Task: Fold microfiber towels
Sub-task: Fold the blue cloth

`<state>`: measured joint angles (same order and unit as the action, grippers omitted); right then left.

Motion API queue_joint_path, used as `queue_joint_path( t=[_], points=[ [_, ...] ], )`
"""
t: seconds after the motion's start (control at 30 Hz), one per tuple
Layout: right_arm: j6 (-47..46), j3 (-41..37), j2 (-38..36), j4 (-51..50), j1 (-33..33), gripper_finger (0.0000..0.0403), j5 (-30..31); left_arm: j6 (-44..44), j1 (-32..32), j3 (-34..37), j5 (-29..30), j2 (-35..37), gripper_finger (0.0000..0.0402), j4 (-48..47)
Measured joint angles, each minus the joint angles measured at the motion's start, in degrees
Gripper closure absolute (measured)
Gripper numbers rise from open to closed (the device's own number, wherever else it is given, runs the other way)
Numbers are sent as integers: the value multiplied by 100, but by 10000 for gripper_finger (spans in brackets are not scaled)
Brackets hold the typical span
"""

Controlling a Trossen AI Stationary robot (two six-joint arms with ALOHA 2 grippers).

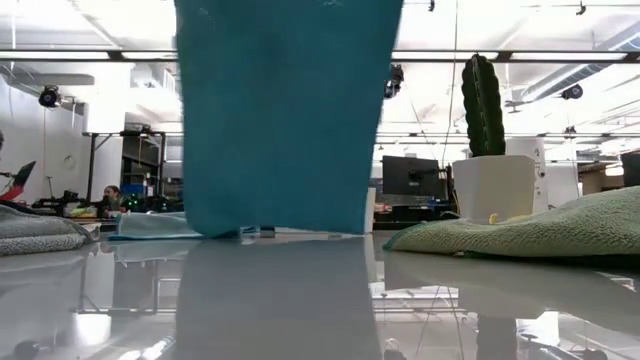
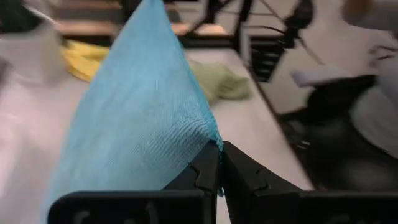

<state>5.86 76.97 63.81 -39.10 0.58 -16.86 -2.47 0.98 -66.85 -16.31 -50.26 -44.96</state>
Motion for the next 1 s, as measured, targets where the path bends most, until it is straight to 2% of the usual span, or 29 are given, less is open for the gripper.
queue_joint_path(
  t=[0.1,0.3,0.43,0.53,0.7,0.77,0.9,1.0],
  points=[
    [-369,-296,0,-11,514,394,-71,-544,614,428,-23,-132,401,278],
    [-1293,-911,7,236,1661,394,-182,-1644,1933,1510,-25,-735,402,2322],
    [-2100,-1448,11,702,2264,394,-186,-2506,2497,1933,-37,-1414,401,3532],
    [-2597,-1983,11,1471,2530,394,-176,-2899,2710,2004,-14,-2006,401,3871],
    [-3029,-2858,13,2906,2503,394,-18,-3028,2756,1978,-214,-2852,401,4221],
    [-3000,-3122,13,3275,2444,394,302,-3030,2755,1970,-437,-3035,401,4243],
    [-3030,-3518,43,3548,2278,394,1511,-3030,2745,1976,-562,-3115,402,4245],
    [-2820,-3720,238,4033,2239,392,1625,-3176,2738,2037,-550,-3039,401,4182]
  ],
)
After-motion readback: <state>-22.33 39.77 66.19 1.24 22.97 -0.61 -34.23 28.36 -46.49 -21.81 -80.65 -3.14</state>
